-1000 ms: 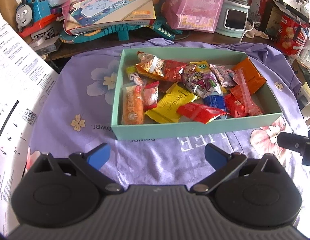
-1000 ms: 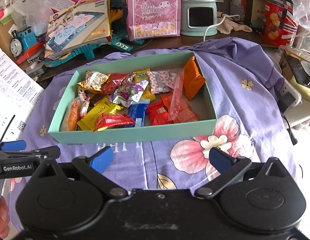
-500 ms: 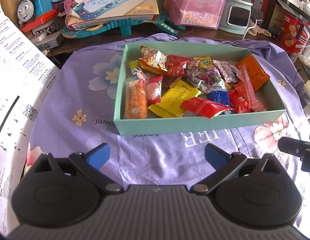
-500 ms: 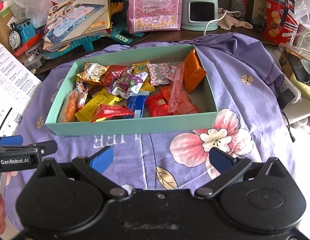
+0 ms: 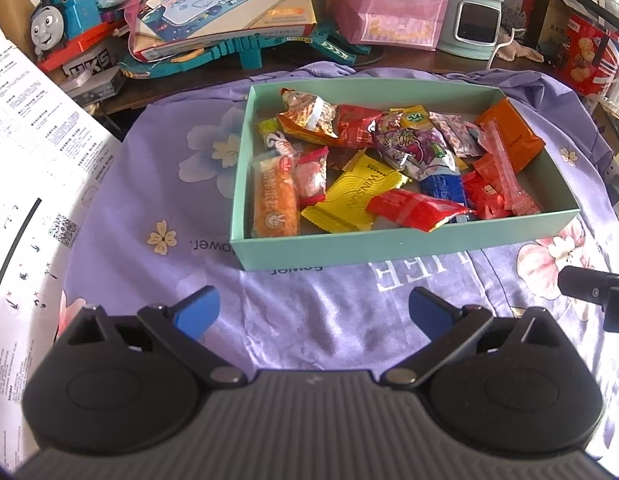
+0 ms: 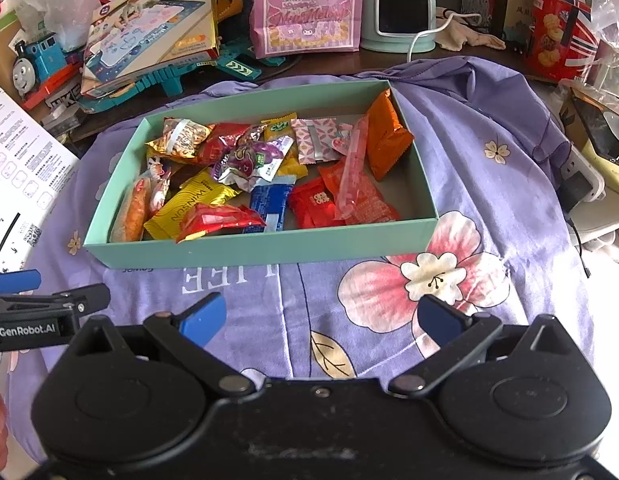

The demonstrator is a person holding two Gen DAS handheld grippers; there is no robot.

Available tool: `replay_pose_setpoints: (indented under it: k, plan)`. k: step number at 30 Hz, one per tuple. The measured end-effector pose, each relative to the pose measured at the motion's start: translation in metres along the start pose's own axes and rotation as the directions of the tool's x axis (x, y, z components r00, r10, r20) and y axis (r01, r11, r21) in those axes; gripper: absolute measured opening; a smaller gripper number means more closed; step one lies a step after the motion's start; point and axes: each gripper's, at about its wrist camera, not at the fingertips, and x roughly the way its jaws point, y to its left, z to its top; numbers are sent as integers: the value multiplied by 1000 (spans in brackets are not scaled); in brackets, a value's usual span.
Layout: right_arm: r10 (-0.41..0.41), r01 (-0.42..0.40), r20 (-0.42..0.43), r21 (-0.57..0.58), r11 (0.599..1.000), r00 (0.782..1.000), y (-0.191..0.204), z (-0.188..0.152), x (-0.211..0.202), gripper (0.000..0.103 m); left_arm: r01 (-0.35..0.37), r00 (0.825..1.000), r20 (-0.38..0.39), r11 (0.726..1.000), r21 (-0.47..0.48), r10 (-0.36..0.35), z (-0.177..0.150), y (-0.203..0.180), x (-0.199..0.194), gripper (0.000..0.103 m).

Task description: Organize snacks

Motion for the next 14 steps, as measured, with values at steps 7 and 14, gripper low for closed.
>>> replay_pose_setpoints:
  k: [7,14]
  plan:
    - [3,-3,-8,0,1000,1000,-1,2,5,103,-5,1000,-11,1000,5,5,1,2,5,103]
    - [7,-7,-36,9,1000,999,-2,1,12,103,-16,999,-30,1000,14,16,-1,1,10,103]
